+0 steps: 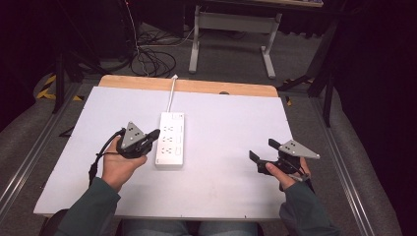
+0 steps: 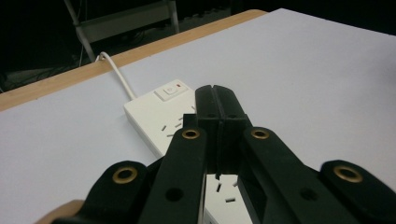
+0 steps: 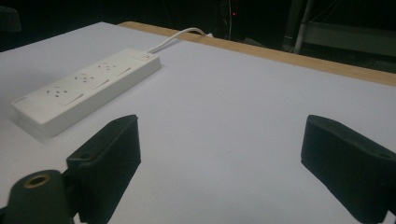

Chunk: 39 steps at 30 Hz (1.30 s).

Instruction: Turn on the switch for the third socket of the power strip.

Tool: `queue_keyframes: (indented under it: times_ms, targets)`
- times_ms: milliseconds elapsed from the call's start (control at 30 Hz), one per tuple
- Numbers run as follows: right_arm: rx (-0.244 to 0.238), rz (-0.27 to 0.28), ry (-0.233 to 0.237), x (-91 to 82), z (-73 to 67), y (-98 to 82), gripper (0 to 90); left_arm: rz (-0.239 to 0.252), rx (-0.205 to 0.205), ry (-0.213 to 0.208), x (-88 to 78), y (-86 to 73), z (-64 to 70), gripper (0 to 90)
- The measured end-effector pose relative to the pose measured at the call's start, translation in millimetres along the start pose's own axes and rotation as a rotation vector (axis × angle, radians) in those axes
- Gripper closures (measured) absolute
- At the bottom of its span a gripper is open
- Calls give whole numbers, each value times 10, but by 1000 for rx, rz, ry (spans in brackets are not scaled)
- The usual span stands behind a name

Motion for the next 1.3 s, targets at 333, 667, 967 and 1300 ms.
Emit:
queue_keyframes:
  times_ms: [333, 667, 967, 1300]
  targets:
    - [0, 1, 1, -1, -3, 1, 123, -20, 14, -16, 57, 0, 47, 900]
    - [-1, -2, 1, 4, -10, 0, 123, -40, 22, -38, 138, -5, 91, 900]
    - [-7, -5, 7, 8, -15, -1, 123, -56, 35, -52, 198, 1, 128, 900]
    - [-9, -5, 7, 8, -19, -1, 124, -79, 47, -52, 269, -15, 155, 900]
Point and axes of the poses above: each handheld gripper's, and its own axes: x roughly forward along the jaws, y roughly out of its top, z roughly to its right, the point moved 1 cm from there along x, roughly forward along the jaws, and after that the axes turned 1 degree about -x, right-handed, at the moved point
